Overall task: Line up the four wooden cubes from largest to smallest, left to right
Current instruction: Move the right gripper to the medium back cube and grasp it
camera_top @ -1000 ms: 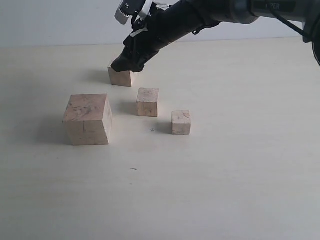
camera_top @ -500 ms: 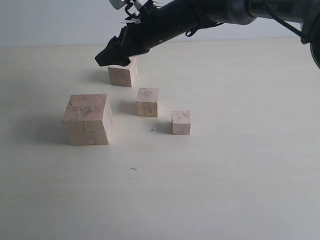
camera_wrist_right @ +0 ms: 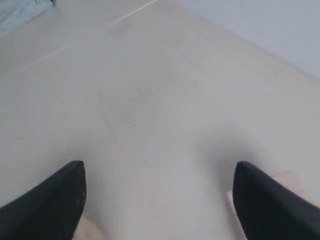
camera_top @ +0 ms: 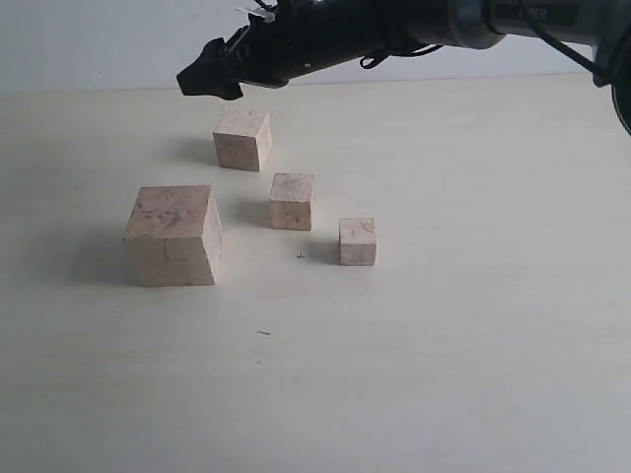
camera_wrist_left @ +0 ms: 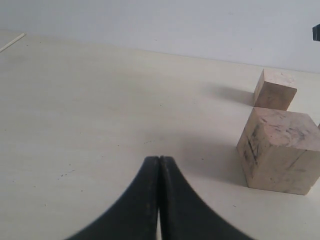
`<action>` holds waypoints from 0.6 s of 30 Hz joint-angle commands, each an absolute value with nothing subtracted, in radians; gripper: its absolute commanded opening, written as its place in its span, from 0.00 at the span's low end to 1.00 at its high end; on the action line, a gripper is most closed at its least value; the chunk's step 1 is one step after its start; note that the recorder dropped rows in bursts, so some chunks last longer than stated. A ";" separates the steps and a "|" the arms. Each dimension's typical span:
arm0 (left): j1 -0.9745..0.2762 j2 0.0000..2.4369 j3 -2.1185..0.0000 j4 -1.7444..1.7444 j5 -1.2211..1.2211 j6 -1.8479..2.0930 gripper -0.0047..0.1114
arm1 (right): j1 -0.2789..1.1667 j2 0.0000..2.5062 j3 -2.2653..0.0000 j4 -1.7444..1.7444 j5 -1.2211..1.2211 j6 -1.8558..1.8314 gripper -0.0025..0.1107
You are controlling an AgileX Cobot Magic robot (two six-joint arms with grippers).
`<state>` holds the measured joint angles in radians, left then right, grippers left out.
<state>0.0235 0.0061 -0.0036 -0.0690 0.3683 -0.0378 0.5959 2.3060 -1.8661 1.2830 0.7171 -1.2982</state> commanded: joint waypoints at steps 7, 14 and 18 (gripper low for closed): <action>0.018 0.000 0.000 -0.072 0.358 -0.037 0.04 | 0.593 2.386 -1.872 1.279 0.507 -1.473 0.69; 0.018 0.000 0.000 -0.072 0.358 -0.037 0.04 | 0.600 2.439 -1.872 1.285 0.468 -1.521 0.69; 0.018 0.000 0.000 -0.072 0.358 -0.037 0.04 | 0.603 2.441 -1.872 1.285 0.421 -1.519 0.69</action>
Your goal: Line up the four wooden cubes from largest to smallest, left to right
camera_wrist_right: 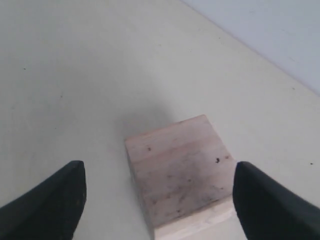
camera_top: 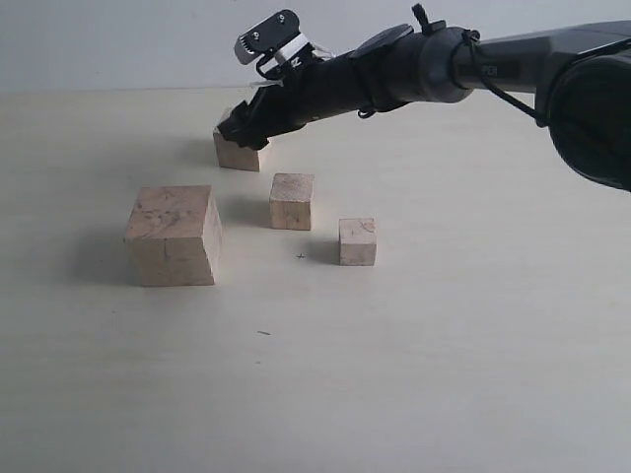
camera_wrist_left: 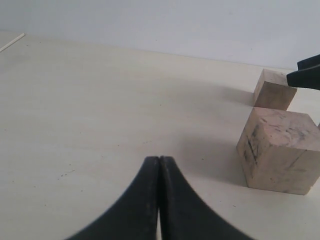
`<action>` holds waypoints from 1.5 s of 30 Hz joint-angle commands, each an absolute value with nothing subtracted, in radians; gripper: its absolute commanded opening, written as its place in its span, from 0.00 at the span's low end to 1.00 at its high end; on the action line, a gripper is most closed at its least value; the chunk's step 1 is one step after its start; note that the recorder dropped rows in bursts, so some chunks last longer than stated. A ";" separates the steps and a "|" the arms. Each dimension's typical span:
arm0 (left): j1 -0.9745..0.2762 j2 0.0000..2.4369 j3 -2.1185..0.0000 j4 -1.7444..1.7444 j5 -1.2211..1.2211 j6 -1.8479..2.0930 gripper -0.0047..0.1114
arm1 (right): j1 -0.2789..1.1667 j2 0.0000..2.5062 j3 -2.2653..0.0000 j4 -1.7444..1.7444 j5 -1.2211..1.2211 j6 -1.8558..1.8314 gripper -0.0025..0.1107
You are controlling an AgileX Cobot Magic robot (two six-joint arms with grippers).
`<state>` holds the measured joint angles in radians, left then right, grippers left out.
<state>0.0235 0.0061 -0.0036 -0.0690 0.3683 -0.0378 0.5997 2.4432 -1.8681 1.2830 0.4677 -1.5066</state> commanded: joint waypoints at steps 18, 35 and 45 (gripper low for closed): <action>0.018 0.000 0.000 -0.072 0.358 -0.037 0.04 | 0.622 2.500 -1.883 1.294 0.379 -1.545 0.69; 0.018 0.000 0.000 -0.072 0.358 -0.037 0.04 | 0.686 2.527 -1.934 1.328 0.442 -1.507 0.63; 0.018 0.000 0.000 -0.072 0.358 -0.037 0.04 | 0.686 2.527 -1.941 1.332 0.429 -1.491 0.63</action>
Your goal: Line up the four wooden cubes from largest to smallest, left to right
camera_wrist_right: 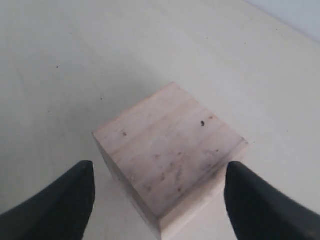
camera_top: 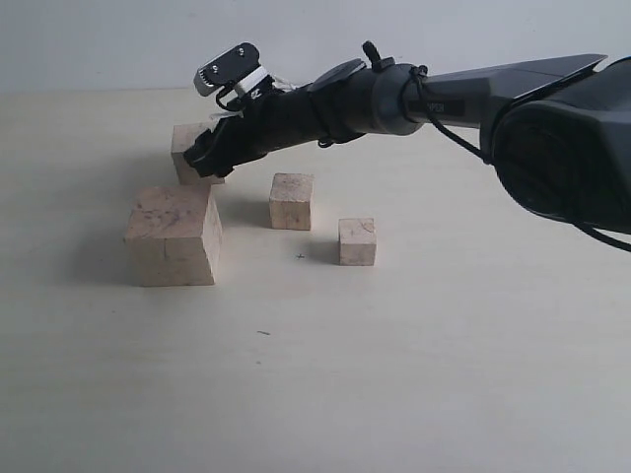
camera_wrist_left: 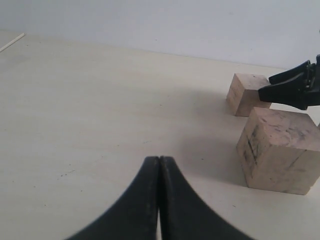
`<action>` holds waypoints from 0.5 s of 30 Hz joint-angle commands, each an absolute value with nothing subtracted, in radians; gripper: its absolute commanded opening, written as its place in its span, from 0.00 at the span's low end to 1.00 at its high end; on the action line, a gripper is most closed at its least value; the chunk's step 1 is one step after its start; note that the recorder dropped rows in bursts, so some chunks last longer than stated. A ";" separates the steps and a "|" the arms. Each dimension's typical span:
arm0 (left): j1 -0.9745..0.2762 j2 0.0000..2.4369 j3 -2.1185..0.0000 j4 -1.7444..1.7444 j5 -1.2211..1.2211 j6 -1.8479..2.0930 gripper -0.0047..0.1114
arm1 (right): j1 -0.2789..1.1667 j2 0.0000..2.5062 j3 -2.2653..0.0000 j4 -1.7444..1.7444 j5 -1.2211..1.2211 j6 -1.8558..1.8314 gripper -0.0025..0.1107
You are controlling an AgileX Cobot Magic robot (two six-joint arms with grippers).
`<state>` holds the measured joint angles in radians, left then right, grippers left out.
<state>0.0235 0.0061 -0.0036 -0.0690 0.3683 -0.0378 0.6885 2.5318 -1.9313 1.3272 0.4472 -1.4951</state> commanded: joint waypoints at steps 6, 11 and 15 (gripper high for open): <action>0.018 0.000 0.000 -0.072 0.358 -0.037 0.04 | 0.686 2.527 -1.941 1.332 0.414 -1.491 0.63; 0.018 0.000 0.000 -0.072 0.358 -0.037 0.04 | 0.686 2.527 -1.941 1.332 0.413 -1.491 0.52; 0.018 0.000 0.000 -0.072 0.358 -0.037 0.04 | 0.686 2.527 -1.941 1.328 0.420 -1.491 0.41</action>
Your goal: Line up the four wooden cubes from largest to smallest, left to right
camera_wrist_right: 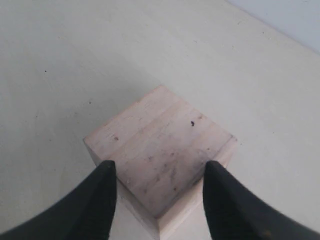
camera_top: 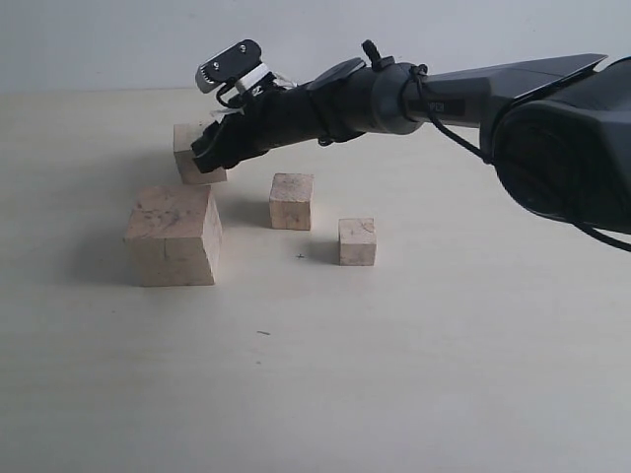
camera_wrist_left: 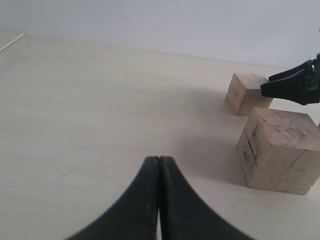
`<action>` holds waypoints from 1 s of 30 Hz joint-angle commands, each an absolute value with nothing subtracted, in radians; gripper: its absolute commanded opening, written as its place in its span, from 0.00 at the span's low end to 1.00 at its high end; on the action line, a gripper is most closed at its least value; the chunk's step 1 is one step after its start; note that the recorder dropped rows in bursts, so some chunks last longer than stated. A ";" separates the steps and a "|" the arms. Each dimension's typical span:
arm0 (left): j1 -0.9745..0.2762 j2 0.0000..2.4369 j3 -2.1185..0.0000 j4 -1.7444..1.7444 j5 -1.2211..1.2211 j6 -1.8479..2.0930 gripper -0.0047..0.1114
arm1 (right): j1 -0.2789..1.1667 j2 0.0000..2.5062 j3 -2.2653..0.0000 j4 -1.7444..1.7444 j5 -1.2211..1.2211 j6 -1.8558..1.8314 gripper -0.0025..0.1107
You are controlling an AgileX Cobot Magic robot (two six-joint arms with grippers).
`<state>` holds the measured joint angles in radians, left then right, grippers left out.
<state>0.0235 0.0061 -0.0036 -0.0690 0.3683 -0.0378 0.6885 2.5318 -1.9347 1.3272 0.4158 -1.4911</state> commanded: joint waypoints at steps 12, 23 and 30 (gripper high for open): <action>0.018 0.000 0.000 -0.072 0.358 -0.037 0.04 | 0.686 2.489 -1.941 1.271 0.453 -1.427 0.02; 0.018 0.000 0.000 -0.072 0.358 -0.037 0.04 | 0.808 2.327 -1.941 0.694 0.409 -0.694 0.04; 0.018 0.000 0.000 -0.072 0.358 -0.037 0.04 | 0.912 2.366 -2.097 -0.145 0.445 0.264 0.04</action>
<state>0.0235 0.0061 -0.0036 -0.0690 0.3683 -0.0378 0.9001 2.3522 -2.0249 0.2097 0.4133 -0.1489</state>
